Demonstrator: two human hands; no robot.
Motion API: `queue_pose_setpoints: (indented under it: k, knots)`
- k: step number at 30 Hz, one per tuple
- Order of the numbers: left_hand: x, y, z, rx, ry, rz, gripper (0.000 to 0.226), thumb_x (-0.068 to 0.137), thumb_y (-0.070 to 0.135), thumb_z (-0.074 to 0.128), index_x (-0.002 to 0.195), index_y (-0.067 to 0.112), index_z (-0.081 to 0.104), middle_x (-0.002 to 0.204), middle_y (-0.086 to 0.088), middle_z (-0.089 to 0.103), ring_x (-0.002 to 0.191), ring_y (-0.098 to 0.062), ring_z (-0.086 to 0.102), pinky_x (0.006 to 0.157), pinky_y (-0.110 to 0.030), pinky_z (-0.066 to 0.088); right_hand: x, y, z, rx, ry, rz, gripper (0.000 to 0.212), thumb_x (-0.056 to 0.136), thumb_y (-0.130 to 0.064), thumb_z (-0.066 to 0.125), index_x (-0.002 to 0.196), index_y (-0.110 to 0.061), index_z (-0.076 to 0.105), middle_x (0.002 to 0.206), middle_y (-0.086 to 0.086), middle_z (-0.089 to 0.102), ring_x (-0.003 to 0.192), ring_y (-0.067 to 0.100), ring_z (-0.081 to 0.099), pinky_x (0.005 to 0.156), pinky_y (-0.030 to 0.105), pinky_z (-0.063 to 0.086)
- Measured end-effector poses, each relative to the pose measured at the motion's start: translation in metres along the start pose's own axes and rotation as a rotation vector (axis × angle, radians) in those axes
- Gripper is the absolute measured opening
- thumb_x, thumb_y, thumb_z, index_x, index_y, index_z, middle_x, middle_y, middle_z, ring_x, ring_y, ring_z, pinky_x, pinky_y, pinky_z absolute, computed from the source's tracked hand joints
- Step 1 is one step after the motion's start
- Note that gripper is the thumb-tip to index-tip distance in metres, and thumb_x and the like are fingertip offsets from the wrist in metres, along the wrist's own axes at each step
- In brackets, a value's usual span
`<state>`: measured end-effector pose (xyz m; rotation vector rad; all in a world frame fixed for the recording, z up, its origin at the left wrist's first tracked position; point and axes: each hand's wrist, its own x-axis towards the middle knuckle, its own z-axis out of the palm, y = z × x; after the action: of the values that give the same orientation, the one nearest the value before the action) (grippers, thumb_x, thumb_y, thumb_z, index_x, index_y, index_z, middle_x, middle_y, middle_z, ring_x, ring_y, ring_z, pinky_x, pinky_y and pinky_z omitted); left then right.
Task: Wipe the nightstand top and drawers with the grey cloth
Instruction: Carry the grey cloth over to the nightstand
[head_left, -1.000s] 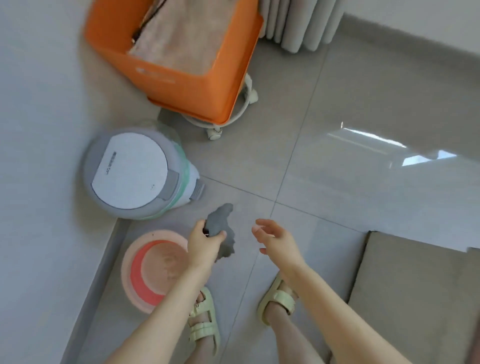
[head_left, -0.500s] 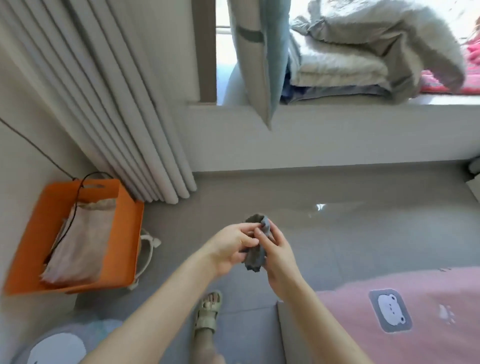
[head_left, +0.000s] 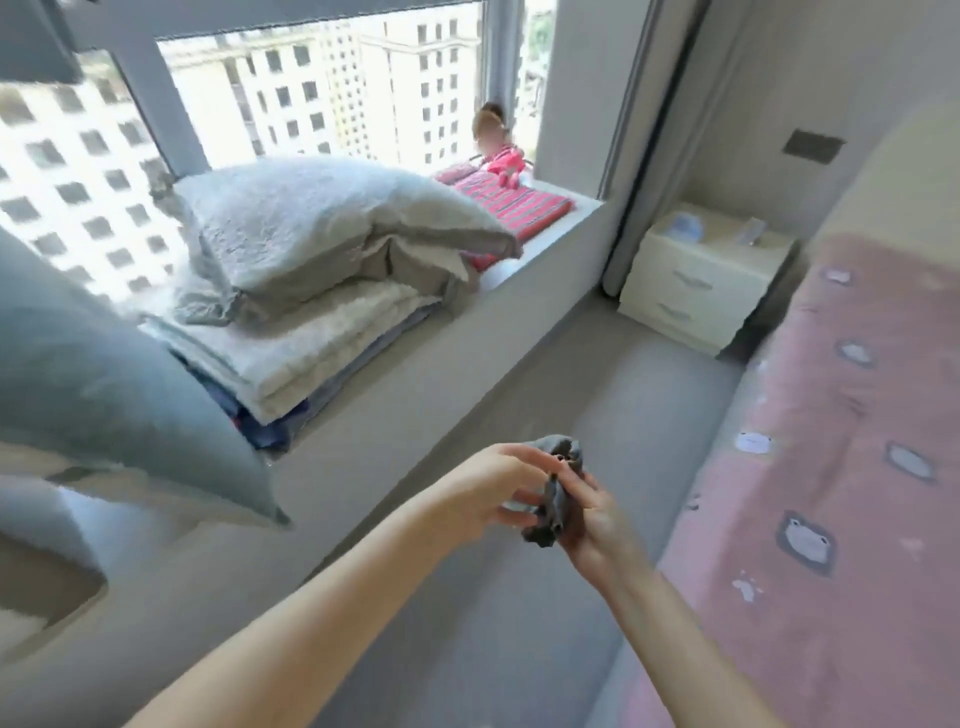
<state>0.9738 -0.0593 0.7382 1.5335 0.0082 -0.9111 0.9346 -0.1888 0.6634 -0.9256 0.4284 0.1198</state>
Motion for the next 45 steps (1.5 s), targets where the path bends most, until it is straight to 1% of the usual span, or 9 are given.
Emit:
queue_pose_setpoints:
  k: [2,6,10,20,30,34,39,43,45]
  knots:
    - [0.044,0.035,0.01,0.056,-0.098,0.002,0.031,0.086,-0.001,0.044,0.108,0.007,0.065,0.099,-0.013,0.061,0.084,-0.022,0.062,0.071,-0.03,0.055,0.027,-0.033,-0.016,0.019,0.077,-0.062,0.027,0.091,-0.018,0.049,0.114,-0.011,0.061,0.108,0.015,0.068,0.091,0.035,0.065,0.062,0.038,0.055]
    - [0.135,0.099,0.036,0.112,-0.242,-0.02,0.026,0.086,0.0,0.047,0.103,0.006,0.066,0.101,-0.014,0.064,0.089,-0.027,0.065,0.076,-0.035,0.057,0.084,-0.1,-0.053,0.002,0.255,-0.175,0.051,0.068,-0.03,0.077,0.114,-0.01,0.063,0.117,0.021,0.064,0.103,0.042,0.062,0.083,0.065,0.049]
    - [0.232,0.165,0.061,0.163,-0.32,-0.011,0.021,0.086,0.003,0.05,0.096,0.011,0.066,0.104,-0.011,0.065,0.096,-0.029,0.066,0.076,-0.034,0.056,0.153,-0.175,-0.09,-0.079,0.4,-0.262,0.02,0.087,-0.013,0.061,0.107,-0.012,0.065,0.097,0.011,0.068,0.077,0.03,0.063,0.054,0.033,0.051]
    - [0.444,0.318,0.101,0.216,-0.44,-0.023,0.011,0.087,0.012,0.055,0.089,0.013,0.066,0.098,-0.005,0.071,0.096,-0.027,0.066,0.085,-0.039,0.054,0.306,-0.358,-0.151,-0.244,0.529,-0.375,0.012,0.088,-0.014,0.063,0.099,-0.015,0.067,0.09,0.005,0.068,0.069,0.021,0.061,0.039,0.021,0.04]
    - [0.705,0.442,0.141,0.245,-0.499,-0.054,0.012,0.09,0.009,0.052,0.094,0.009,0.063,0.093,-0.01,0.067,0.085,-0.026,0.065,0.081,-0.04,0.054,0.502,-0.489,-0.248,-0.073,0.55,-0.434,0.009,0.091,-0.011,0.056,0.093,-0.012,0.064,0.08,-0.002,0.071,0.073,0.01,0.066,0.061,0.026,0.046]
    - [0.817,0.493,0.163,0.292,-0.411,-0.054,0.01,0.089,0.009,0.053,0.088,0.008,0.063,0.087,-0.01,0.064,0.076,-0.023,0.062,0.076,-0.038,0.055,0.57,-0.546,-0.292,0.032,0.566,-0.456,0.016,0.084,-0.015,0.06,0.099,-0.009,0.063,0.087,-0.001,0.074,0.08,0.01,0.07,0.073,0.03,0.051]
    - [0.941,0.531,0.204,0.368,-0.249,-0.051,0.007,0.086,0.012,0.057,0.092,0.008,0.058,0.085,-0.008,0.06,0.074,-0.02,0.058,0.071,-0.034,0.054,0.64,-0.611,-0.362,0.042,0.648,-0.412,0.053,0.062,-0.039,0.079,0.101,-0.007,0.064,0.094,0.004,0.073,0.085,0.016,0.069,0.078,0.031,0.051]
    - [1.044,0.55,0.241,0.442,-0.161,-0.026,0.015,0.083,0.02,0.062,0.093,0.009,0.059,0.083,-0.005,0.06,0.075,-0.019,0.058,0.078,-0.035,0.055,0.709,-0.665,-0.434,0.02,0.711,-0.357,0.014,0.085,-0.018,0.064,0.094,-0.007,0.062,0.086,0.007,0.067,0.069,0.014,0.064,0.057,0.022,0.048]
    - [1.096,0.556,0.26,0.464,-0.105,-0.006,0.02,0.082,0.022,0.063,0.096,0.008,0.06,0.081,-0.004,0.059,0.075,-0.019,0.058,0.076,-0.034,0.054,0.747,-0.695,-0.469,-0.018,0.714,-0.319,0.02,0.079,-0.021,0.068,0.092,-0.007,0.061,0.082,0.008,0.064,0.063,0.014,0.061,0.046,0.018,0.043]
